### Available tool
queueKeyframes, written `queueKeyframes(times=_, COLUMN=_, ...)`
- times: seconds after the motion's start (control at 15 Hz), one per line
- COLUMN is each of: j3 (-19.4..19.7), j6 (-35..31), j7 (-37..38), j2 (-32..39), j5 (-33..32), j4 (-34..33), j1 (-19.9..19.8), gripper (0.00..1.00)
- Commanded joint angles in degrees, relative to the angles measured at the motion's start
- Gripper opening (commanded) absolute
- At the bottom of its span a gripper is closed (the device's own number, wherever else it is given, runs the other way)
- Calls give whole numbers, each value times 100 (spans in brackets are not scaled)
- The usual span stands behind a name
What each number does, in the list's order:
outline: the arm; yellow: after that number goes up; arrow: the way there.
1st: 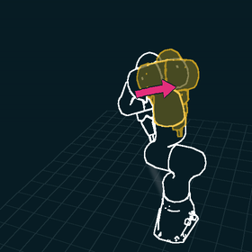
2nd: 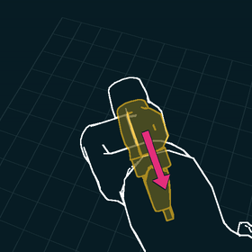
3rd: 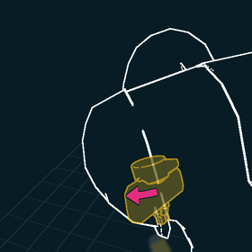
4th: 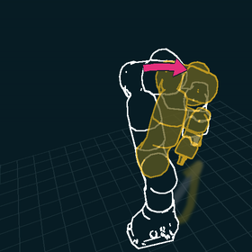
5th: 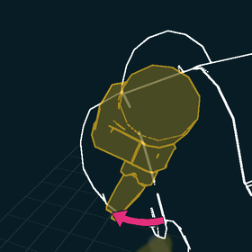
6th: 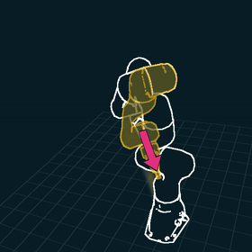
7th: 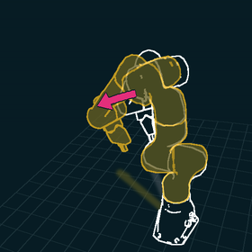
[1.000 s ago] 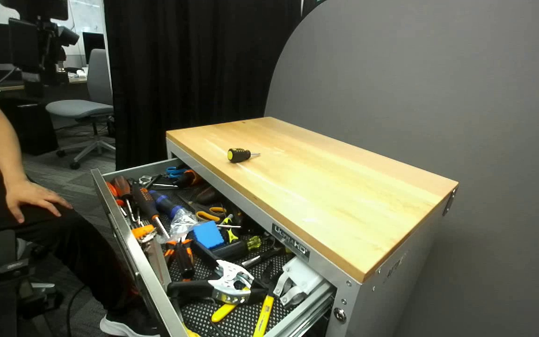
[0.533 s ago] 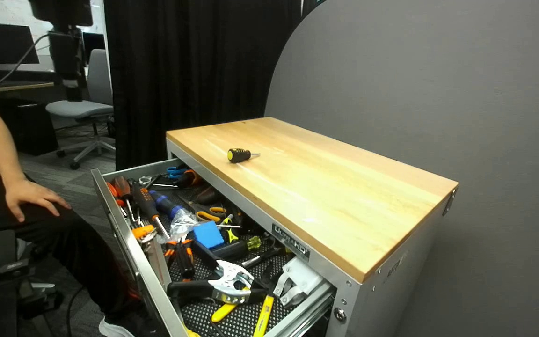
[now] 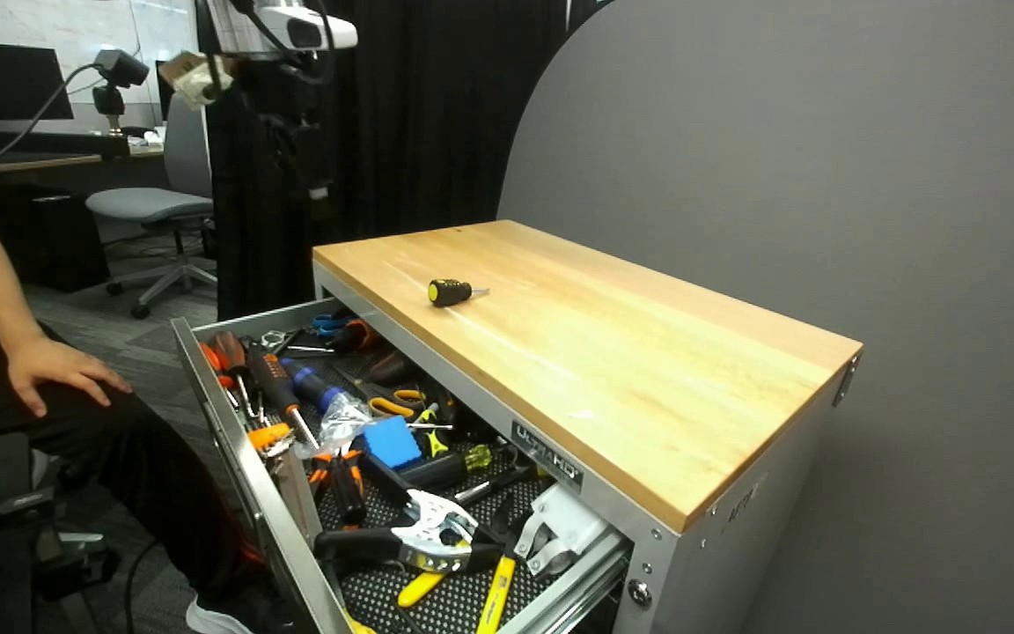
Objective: Put screwdriver in the drawer then close the drawer
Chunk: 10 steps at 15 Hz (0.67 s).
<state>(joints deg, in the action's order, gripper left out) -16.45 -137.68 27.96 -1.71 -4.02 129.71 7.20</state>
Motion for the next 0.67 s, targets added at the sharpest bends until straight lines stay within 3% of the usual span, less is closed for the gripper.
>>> queueKeyframes(times=0.0, j3=320, j6=-133, j7=289, j2=815, j5=-1251, j4=-935, j1=101, gripper=100)
queueKeyframes(times=0.27, j3=794, j6=-156, j7=446, j2=1388, j5=-2236, j4=-1527, j1=299, gripper=100)
queueKeyframes(times=0.6, j3=1256, j6=-379, j7=566, j2=2011, j5=-2366, j4=-1857, j1=499, gripper=100)
